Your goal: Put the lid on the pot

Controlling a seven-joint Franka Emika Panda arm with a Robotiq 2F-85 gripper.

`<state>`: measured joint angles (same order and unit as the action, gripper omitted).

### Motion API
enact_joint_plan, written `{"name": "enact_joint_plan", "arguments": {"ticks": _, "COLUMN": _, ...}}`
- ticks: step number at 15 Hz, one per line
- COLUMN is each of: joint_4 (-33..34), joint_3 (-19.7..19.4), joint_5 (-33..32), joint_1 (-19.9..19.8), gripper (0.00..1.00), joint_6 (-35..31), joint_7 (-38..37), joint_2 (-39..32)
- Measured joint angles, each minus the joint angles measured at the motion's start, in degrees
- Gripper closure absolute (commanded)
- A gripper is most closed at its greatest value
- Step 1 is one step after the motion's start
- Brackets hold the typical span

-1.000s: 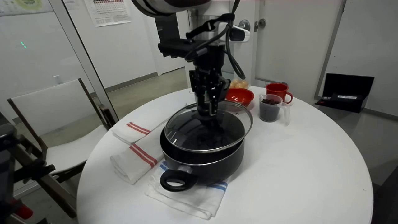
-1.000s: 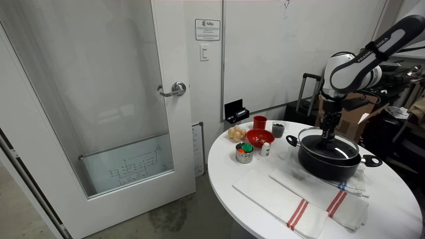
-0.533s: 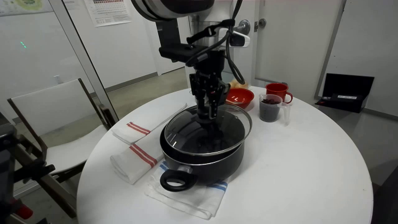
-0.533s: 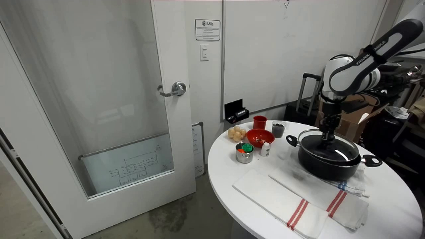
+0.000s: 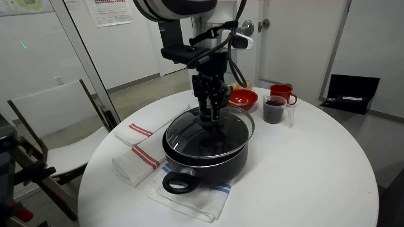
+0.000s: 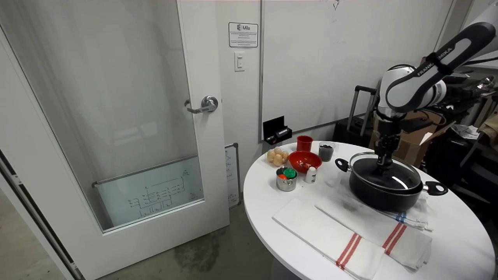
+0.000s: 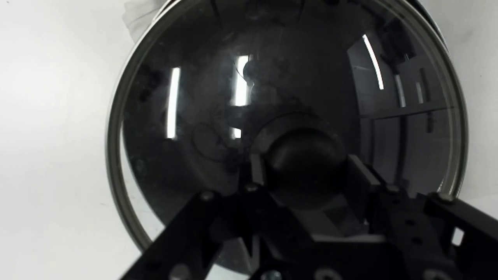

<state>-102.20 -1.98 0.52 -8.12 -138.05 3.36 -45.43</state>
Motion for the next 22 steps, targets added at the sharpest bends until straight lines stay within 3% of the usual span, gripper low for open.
{"name": "enact_joint_plan", "arguments": {"ticks": 22, "joint_4": -3.16, "joint_3": 1.24, "joint_5": 4.54, "joint_1": -2.37, "gripper": 0.75, "joint_6": -1.32, "joint_7": 0.24, "joint_2": 0.82}}
